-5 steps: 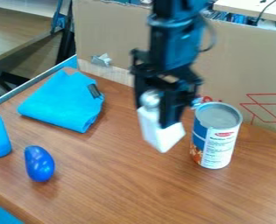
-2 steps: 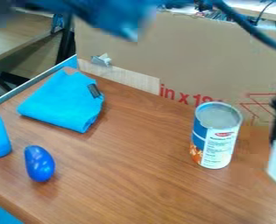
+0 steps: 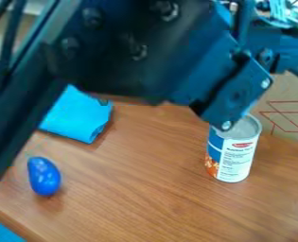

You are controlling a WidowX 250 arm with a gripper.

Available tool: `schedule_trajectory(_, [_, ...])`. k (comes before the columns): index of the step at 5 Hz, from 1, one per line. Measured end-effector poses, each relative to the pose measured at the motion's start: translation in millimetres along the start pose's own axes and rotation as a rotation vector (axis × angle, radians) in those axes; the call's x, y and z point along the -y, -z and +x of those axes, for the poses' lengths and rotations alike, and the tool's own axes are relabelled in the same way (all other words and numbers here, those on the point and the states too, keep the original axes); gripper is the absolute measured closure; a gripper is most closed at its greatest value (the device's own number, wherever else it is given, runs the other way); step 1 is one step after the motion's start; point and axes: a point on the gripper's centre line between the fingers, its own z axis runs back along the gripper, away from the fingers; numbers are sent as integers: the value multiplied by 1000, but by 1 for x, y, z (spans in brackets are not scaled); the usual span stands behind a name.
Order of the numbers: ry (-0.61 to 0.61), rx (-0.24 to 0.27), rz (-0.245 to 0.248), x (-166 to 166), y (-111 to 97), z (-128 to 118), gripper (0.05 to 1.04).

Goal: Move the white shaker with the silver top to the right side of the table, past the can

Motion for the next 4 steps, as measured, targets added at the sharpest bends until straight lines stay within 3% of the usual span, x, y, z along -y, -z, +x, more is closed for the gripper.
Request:
schedule_trajectory(2, [-39, -58, -43, -16, 27, -10, 446])
schedule_trajectory(3, [-54, -74, -47, -20, 27, -12, 446])
schedule_trajectory(4, [-64, -162, -67, -19, 27, -14, 409])
